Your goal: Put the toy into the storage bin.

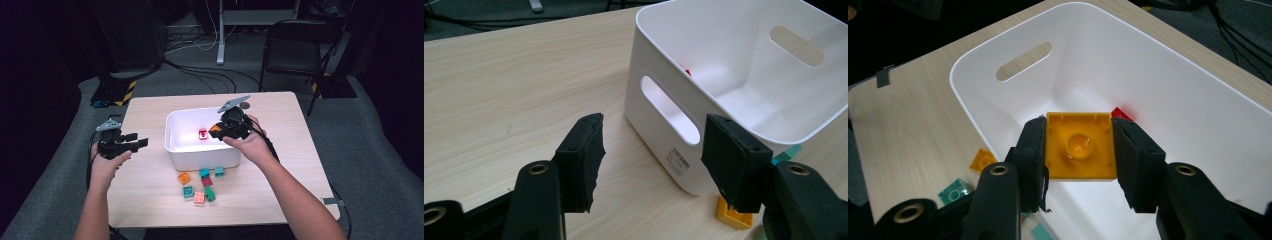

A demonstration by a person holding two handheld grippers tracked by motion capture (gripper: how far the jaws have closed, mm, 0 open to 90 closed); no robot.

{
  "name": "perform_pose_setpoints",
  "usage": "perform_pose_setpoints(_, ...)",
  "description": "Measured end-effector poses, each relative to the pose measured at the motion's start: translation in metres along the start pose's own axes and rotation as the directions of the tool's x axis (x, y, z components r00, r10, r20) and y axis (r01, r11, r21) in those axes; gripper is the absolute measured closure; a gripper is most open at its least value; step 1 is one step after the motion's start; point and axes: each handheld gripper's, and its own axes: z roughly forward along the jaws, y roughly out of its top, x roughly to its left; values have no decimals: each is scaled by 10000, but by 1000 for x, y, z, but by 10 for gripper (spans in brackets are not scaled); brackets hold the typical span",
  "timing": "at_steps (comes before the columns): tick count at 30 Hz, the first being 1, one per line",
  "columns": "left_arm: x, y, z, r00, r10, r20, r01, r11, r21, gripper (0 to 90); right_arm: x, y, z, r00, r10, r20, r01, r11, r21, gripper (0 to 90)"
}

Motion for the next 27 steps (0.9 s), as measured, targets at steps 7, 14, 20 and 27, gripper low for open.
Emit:
perform_pose_setpoints(7, 1, 0, 1, 10000, 35, 84, -35, 10000, 60, 415, -4, 9, 18, 9999, -45, 160, 45, 10000, -18, 584)
perform_pose_setpoints(14, 3, -1, 1, 9999, 74, 73, -75, 9999, 73, 432, -9, 16, 38, 9999, 2, 172, -4, 10000, 87, 583)
perform_pose_setpoints(20, 3, -1, 2, 10000, 53, 55, -54, 9999, 104, 443, -9, 24, 53, 9997, -175, 186, 172, 9997, 145, 583)
perform_pose_setpoints(27, 3, -1, 3, 10000, 60, 41, -61, 9999, 103, 453, -11, 27, 69, 9998, -42, 173, 39, 9998, 183, 582)
